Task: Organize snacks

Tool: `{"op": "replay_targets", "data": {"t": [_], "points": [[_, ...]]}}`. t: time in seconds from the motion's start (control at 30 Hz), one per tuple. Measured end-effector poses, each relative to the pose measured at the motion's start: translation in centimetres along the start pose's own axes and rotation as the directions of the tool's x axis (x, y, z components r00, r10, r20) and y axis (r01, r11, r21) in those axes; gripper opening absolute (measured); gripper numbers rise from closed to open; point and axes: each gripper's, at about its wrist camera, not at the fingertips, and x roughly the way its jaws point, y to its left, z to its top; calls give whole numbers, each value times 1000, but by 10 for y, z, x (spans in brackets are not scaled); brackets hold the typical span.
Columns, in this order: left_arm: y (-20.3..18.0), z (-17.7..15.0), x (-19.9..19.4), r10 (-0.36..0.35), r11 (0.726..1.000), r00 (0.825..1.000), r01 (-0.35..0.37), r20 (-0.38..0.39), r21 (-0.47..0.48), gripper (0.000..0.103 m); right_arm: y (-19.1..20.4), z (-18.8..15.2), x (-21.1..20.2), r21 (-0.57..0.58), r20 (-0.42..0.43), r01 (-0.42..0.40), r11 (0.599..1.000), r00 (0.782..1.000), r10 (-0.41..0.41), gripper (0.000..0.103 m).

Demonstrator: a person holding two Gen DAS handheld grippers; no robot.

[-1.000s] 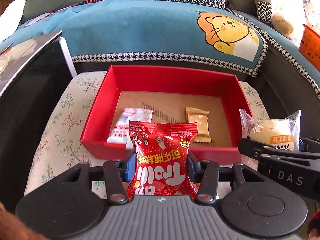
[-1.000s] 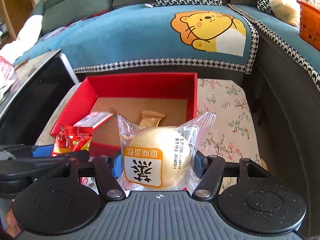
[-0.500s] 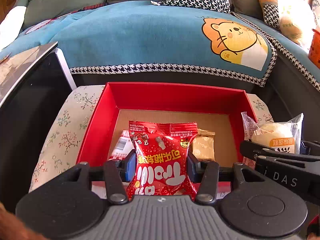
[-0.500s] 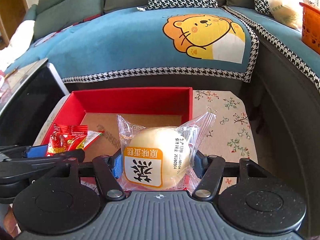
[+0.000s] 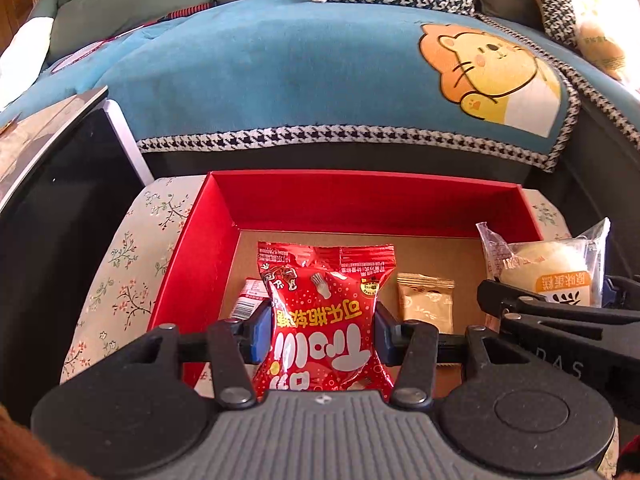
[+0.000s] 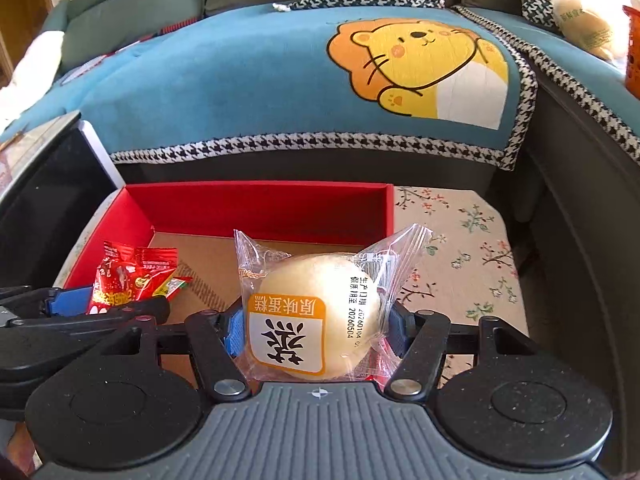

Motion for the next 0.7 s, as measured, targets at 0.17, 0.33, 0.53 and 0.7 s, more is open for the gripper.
{"op": "replay_targets", "data": {"t": [0.17,0.33,0.53,0.7], "points": [[1,2,11,20,1000,1000,-20,-6,2,91,2,1,12,-2,-10,-7,1000,1000,7,71],[4,3,17,30,1000,1000,-30,-6,3,91,3,2,22,-3,-12,-14,1000,1000,14,71],[5,4,25,37,999,999,-37,-17,9,91,6,0,28,-22,-4,-4,1000,1000,4,71],[6,3,28,51,999,998,-51,-21,14,91,8,2,30,-35,1,-7,999,1000,7,71]]}}
